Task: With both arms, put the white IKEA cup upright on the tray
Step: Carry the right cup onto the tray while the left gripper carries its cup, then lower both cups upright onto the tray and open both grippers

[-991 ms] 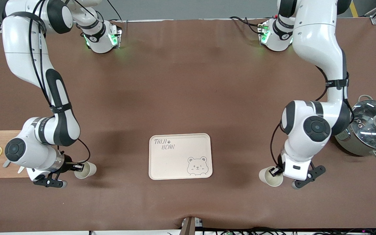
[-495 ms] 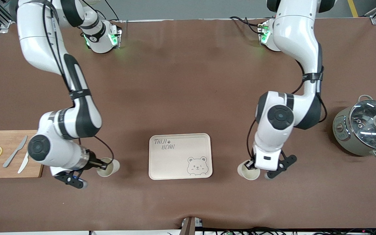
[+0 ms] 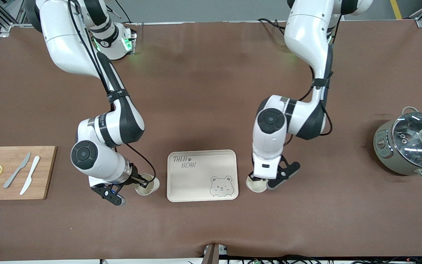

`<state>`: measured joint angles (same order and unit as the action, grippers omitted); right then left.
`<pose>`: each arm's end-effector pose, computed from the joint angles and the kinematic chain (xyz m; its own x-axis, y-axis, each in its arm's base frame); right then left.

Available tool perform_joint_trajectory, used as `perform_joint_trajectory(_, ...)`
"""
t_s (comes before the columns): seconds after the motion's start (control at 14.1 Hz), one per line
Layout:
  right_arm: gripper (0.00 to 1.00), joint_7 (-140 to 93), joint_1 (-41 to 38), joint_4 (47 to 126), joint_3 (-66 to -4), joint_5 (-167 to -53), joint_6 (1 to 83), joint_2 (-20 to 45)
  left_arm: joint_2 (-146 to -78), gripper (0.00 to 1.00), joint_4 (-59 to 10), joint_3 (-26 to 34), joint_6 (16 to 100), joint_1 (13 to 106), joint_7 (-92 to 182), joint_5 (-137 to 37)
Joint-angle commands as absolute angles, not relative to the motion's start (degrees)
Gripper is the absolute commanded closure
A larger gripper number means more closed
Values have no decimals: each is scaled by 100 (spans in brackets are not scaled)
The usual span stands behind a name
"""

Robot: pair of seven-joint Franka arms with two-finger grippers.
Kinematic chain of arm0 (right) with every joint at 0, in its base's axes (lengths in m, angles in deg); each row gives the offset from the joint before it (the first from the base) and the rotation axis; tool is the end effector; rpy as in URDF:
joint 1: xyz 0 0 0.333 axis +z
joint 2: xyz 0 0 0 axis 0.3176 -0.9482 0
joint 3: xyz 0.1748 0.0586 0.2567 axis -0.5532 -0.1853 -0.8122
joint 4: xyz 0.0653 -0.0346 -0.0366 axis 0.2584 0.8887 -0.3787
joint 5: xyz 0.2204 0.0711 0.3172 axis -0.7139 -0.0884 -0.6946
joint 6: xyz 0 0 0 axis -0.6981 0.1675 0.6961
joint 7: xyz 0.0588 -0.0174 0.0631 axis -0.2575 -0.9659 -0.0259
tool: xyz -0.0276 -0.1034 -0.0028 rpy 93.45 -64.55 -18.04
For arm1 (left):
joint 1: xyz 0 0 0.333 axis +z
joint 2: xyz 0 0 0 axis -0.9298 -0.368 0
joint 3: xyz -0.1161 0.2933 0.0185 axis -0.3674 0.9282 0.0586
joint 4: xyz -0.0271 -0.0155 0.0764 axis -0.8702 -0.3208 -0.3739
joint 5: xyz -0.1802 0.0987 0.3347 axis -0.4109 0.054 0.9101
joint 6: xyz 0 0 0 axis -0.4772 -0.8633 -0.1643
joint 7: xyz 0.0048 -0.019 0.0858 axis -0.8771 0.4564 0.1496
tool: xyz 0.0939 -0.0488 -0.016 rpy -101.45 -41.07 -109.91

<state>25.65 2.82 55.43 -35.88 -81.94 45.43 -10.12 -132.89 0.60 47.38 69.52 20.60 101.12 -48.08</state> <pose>0.7251 0.2450 0.3157 0.8648 -0.5022 -0.0015 -0.4986 -0.8583 -0.1213 0.6626 -0.3725 0.3090 0.7847 0.5588 0.2682 0.5627 -0.8237 0.0697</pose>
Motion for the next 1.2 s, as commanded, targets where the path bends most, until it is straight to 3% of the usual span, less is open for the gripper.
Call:
perform_joint_trajectory(0.0,100,3056,555,5479,-3521,-8241,4849,-1124,-13585,100,345,4871,6920,1770,10602,-4663)
perform_joint_trajectory(0.42,100,3708,1101,5654,-3512,-8197,5886,-1484,-13849,100,354,4863,7166,1383,11007,-4513)
perform_joint_trajectory(1.06,100,3788,1321,5751,-3494,-8109,6467,-1854,-14113,100,336,4827,7298,1084,11166,-4513)
perform_joint_trajectory(1.13,100,3796,1330,5795,-3494,-8074,6520,-1863,-14139,94,328,4827,7325,1058,11166,-4505)
